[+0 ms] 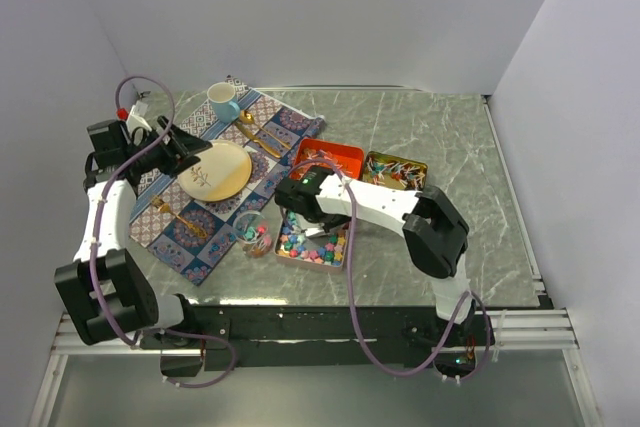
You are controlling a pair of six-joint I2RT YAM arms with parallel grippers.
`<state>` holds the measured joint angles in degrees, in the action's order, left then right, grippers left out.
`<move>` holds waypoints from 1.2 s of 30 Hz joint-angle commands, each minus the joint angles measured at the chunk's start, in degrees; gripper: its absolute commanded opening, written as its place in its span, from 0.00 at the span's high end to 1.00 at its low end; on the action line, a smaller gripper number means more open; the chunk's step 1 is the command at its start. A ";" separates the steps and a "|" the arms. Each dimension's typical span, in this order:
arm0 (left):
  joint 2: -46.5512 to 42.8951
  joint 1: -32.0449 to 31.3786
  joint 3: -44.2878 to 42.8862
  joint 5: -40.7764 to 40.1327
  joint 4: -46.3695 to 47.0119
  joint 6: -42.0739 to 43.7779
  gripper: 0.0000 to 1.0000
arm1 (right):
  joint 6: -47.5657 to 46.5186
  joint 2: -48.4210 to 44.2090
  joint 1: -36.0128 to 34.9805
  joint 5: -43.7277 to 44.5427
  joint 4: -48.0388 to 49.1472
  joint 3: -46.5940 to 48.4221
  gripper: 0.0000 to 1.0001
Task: Pack the candies
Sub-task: Scoop the fake candies from the storage box.
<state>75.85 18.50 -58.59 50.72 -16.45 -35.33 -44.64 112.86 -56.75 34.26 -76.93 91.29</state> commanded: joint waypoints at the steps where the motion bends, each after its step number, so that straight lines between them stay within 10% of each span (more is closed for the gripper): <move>1: -2.82 0.66 1.46 1.58 3.26 -1.14 0.22 | -2.82 -1.50 0.41 7.13 -3.23 -0.14 1.00; 24: -6.69 1.98 1.99 1.40 0.72 -0.35 0.22 | -8.26 8.61 -5.39 0.13 2.56 8.38 1.00; 36: -3.08 2.33 -0.39 0.26 -0.08 1.32 0.22 | -19.96 -4.31 -5.04 -12.01 24.08 -16.13 1.00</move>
<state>71.64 20.60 -56.27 51.11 -16.88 -35.62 -56.23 112.68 -61.95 29.21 -59.68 78.94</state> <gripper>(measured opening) 0.780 0.306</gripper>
